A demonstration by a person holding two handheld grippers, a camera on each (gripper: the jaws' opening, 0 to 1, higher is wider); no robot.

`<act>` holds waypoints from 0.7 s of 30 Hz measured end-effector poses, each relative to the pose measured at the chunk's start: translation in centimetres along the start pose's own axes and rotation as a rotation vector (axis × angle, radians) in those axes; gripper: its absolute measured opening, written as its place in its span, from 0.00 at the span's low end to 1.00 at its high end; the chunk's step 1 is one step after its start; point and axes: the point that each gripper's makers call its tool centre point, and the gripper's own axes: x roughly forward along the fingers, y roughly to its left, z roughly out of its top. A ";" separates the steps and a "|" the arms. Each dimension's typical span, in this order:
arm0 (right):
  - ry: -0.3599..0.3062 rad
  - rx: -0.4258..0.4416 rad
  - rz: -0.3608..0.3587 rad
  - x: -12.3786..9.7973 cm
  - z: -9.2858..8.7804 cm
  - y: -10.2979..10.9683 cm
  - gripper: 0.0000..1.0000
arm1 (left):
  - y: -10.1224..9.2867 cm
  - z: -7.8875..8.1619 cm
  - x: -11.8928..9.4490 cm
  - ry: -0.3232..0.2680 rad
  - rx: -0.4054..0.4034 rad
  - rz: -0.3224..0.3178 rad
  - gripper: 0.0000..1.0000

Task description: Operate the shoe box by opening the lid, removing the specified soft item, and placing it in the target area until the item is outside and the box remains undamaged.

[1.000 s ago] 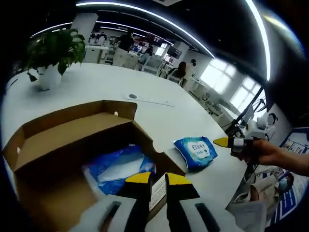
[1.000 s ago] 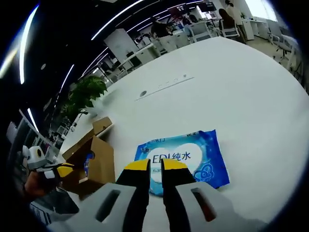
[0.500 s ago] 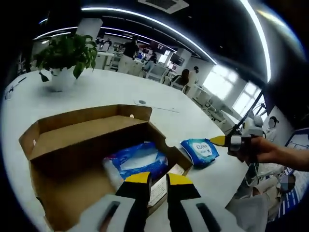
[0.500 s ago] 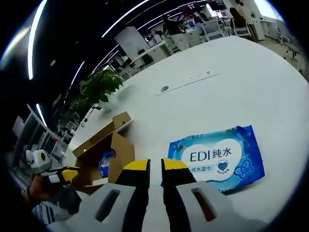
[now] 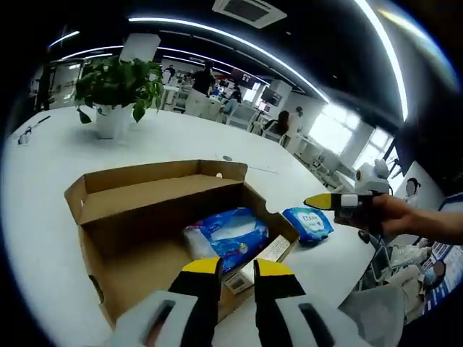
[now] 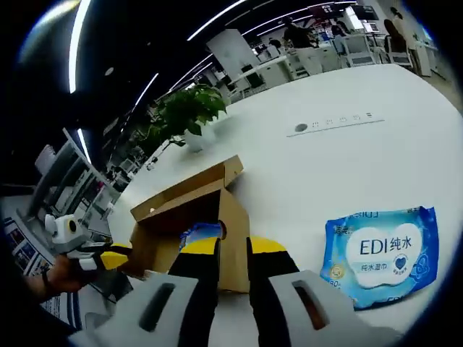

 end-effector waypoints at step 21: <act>0.133 -0.180 0.103 4.0 -2.6 6.3 0.21 | 3.2 -1.3 -3.5 -0.047 -0.028 0.050 0.23</act>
